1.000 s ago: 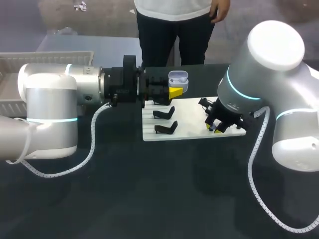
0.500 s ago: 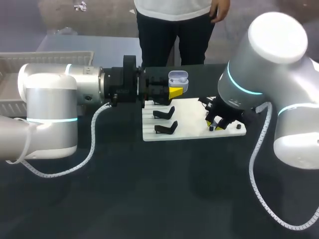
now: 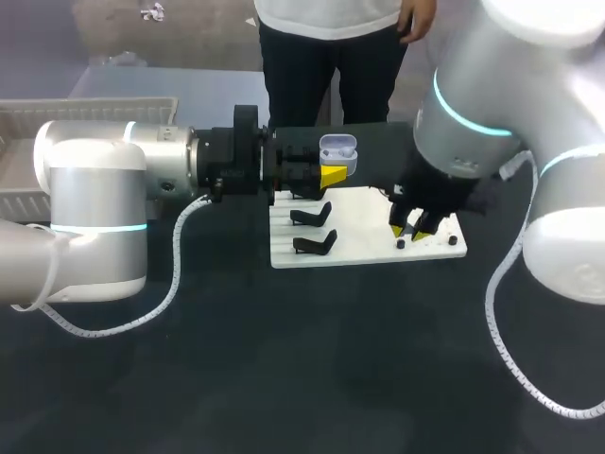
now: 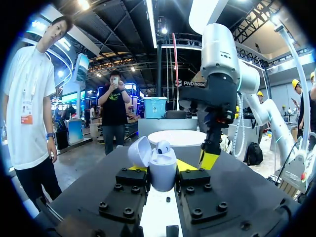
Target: Pick up each earbud case from the left stands, insert the matching earbuds, close the lid, and place the case in the box.
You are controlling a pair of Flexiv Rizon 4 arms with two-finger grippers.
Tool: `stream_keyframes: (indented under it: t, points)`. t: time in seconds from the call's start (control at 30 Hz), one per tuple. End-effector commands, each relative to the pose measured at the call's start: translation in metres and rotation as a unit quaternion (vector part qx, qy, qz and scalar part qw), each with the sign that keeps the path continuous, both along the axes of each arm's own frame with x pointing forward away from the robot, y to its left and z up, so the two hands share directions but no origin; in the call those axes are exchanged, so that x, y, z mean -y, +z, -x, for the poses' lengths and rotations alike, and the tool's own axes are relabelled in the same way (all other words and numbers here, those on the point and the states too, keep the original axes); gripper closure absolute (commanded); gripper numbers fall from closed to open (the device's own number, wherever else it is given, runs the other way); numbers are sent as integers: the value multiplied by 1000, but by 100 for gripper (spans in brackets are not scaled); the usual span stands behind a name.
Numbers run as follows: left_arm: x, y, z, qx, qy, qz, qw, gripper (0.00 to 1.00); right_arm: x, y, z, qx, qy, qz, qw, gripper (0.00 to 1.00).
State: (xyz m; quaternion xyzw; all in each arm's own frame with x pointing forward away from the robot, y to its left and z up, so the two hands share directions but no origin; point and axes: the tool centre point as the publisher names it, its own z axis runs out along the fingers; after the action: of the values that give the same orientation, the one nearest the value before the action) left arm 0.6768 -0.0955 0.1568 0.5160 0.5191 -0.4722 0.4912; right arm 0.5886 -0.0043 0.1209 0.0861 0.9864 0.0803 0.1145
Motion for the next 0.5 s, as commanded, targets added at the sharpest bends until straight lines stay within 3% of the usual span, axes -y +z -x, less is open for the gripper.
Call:
stream_keyframes:
  t: [0.03, 0.23, 0.5]
  points:
    - [0, -1, 1, 2, 2, 3, 1000, 100, -5, 36, 14, -16, 29, 10, 999, 100]
    - [0, -1, 1, 2, 2, 3, 1000, 100, -21, 58, 24, -7, 82, 19, 996, 100]
    - [0, -1, 1, 2, 2, 3, 1000, 100, -40, 80, 23, 7, 161, 40, 986, 100]
